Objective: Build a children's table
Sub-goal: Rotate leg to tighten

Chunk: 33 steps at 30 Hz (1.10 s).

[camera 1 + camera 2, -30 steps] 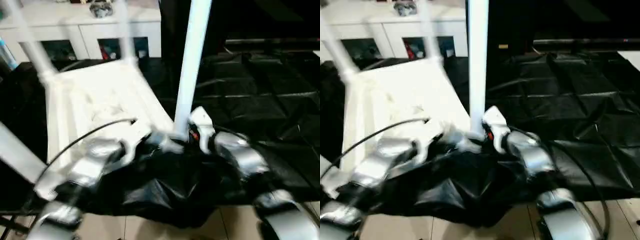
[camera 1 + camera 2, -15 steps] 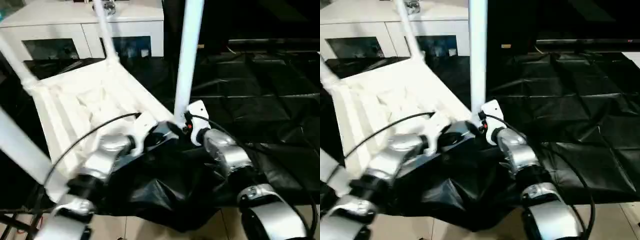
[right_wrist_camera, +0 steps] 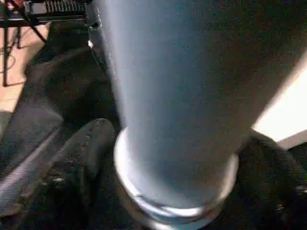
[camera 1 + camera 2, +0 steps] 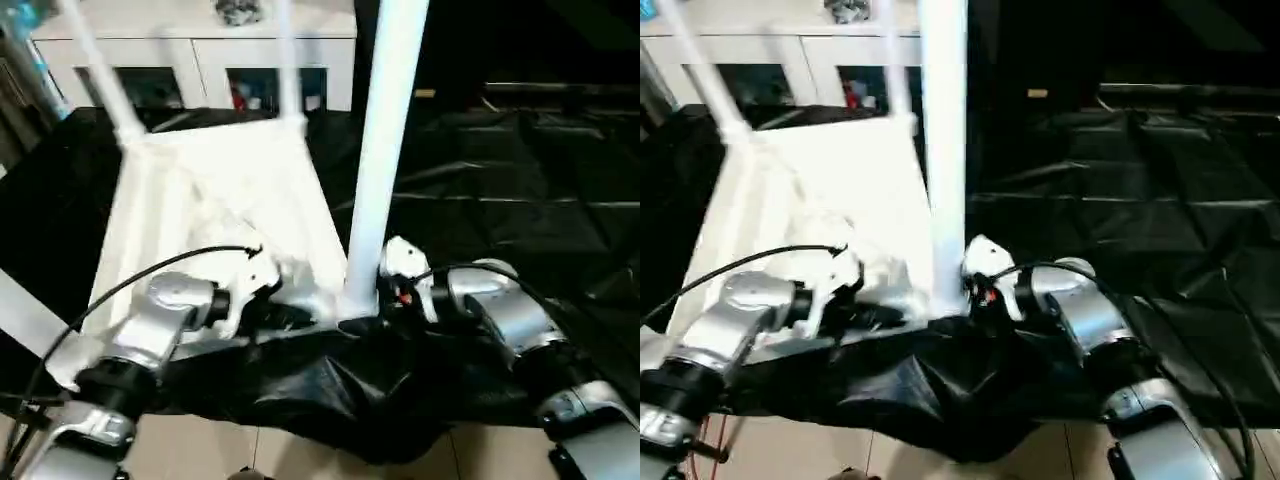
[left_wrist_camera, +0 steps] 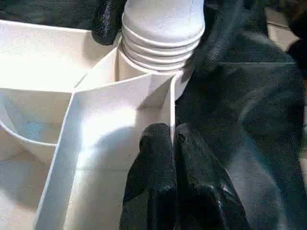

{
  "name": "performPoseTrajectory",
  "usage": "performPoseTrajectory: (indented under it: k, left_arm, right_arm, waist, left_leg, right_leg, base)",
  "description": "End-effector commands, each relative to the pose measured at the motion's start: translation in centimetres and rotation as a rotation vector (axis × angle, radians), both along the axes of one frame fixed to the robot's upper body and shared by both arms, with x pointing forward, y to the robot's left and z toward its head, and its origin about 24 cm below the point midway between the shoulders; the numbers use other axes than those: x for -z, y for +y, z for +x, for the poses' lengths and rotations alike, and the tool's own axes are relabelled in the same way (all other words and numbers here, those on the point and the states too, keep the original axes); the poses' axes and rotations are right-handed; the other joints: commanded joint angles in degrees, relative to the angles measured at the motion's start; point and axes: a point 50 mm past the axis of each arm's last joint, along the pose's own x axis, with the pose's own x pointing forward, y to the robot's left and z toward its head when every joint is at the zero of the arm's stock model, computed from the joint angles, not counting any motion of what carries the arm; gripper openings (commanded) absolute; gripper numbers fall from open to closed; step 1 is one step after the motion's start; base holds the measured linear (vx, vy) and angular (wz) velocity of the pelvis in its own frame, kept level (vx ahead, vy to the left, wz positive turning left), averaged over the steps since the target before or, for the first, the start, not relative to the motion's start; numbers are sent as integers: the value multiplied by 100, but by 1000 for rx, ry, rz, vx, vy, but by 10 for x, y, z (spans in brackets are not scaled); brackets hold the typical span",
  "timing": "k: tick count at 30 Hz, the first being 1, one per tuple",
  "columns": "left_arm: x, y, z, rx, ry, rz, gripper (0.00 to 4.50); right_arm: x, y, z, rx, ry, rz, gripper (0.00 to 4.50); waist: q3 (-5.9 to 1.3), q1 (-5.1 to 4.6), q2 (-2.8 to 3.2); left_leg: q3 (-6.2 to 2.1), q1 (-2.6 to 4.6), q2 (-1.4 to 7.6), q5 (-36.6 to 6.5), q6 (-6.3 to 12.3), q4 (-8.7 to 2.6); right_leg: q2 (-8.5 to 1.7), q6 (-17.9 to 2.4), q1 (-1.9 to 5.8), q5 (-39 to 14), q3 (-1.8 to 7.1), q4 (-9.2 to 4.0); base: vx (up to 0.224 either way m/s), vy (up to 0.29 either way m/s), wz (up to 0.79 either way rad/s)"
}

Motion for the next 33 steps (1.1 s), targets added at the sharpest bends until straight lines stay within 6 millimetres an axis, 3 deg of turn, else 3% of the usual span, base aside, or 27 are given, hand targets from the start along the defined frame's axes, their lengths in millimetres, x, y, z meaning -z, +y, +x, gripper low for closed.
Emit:
performPoseTrajectory:
  k: [1,8,11,12,16,17,18,19,20,21,24,26,27,29,32,33]
  left_arm:
    - [-5,-12,-4,101,-2,-39,0]
    - [-4,-11,-5,111,12,-33,0]
    - [-3,-10,-3,101,9,-30,0]
    - [-3,-10,2,41,-6,-27,0]
    - [-1,-12,11,-70,-41,-13,0]
    - [-1,-14,16,-134,-48,-23,0]
    - [0,-21,23,-236,-54,-40,0]
    - [0,-21,23,-236,-54,-40,0]
    - [0,-25,25,-272,-55,-43,0]
    - [0,-28,26,-292,-57,-42,0]
    - [2,-47,30,-351,-63,-47,0]
    - [2,-55,30,-354,-66,-54,0]
    - [1,-60,30,-351,-70,-61,0]
    - [0,-67,29,-340,-74,-71,0]
    - [-1,-70,29,-319,-77,-74,0]
    - [-2,-68,26,-284,-75,-78,0]
  right_arm:
    - [-4,8,-3,-42,7,22,354]
    - [-3,11,-9,-84,45,36,292]
    - [-2,11,-10,-80,50,38,280]
    - [0,15,-9,-47,62,70,278]
    - [3,21,-8,5,70,114,275]
    - [6,25,-6,66,75,124,275]
    - [15,34,2,237,70,128,275]
    - [15,34,2,237,70,128,275]
    - [19,38,6,315,68,125,275]
    - [22,40,10,377,65,123,275]
    - [30,52,20,595,64,98,274]
    - [31,59,22,632,48,87,274]
    - [31,65,21,623,32,86,274]
    - [30,74,18,576,56,113,330]
    - [27,78,18,555,77,137,351]
    - [24,76,17,509,91,157,380]
  waist:
    - [-358,-4,-41]
    - [-382,23,-19]
    - [-370,28,-18]
    - [-373,28,29]
    - [-357,50,15]
    - [-351,47,21]
    - [-348,38,19]
    - [-348,38,19]
    - [-326,7,21]
    - [-337,-65,-4]
    - [-318,-170,-32]
    - [-327,-203,-9]
    - [-334,-206,-46]
    - [-347,-197,-44]
    - [-353,-174,-50]
    - [-353,-169,-46]
  left_leg:
    - [-6,73,129,-1464,209,-409]
    - [-2,70,123,-1259,249,-387]
    - [-8,68,118,-1415,178,-402]
    - [-9,78,115,-1485,143,-399]
    - [-18,90,110,-1624,65,-417]
    - [-17,91,108,-1657,44,-420]
    - [-27,99,99,-1720,-25,-426]
    - [-27,99,99,-1720,-25,-426]
    - [-39,101,92,-1809,-107,-443]
    - [-74,87,75,-1916,-157,-457]
    - [-72,77,68,-1969,-129,-460]
    - [-74,98,52,-1962,-129,-439]
    - [-68,77,54,-1844,-79,-438]
    - [-59,70,63,-1770,-10,-434]
    - [-45,58,71,-1607,92,-435]
    - [-44,59,71,-1605,107,-435]
  right_leg:
    - [-239,-1377,256,-1275,219,-404]
    - [-229,-1453,275,-893,212,-377]
    - [-231,-1421,280,-1075,209,-393]
    - [-227,-1416,269,-1084,211,-396]
    - [-234,-1355,274,-1315,209,-425]
    - [-234,-1333,269,-1388,213,-433]
    - [-247,-1242,272,-1631,214,-457]
    - [-247,-1242,272,-1631,214,-457]
    - [-263,-1194,246,-1858,212,-482]
    - [-260,-1038,281,-2164,186,-502]
    - [-245,-1044,248,-2223,182,-519]
    - [-266,-977,234,-2449,186,-555]
    - [-255,-952,238,-2352,190,-550]
    - [-242,-978,239,-2110,197,-532]
    - [-238,-1095,251,-1722,203,-495]
    - [-243,-1116,257,-1707,202,-496]
  base:
    - [0,0,0]
    - [0,0,0]
    - [0,0,0]
    - [0,0,0]
    - [0,0,0]
    - [0,0,0]
    - [0,0,0]
    - [0,0,0]
    - [0,0,0]
    - [0,0,0]
    - [0,0,0]
    - [0,0,0]
    - [0,0,0]
    - [0,0,0]
    - [0,0,0]
    - [0,0,0]
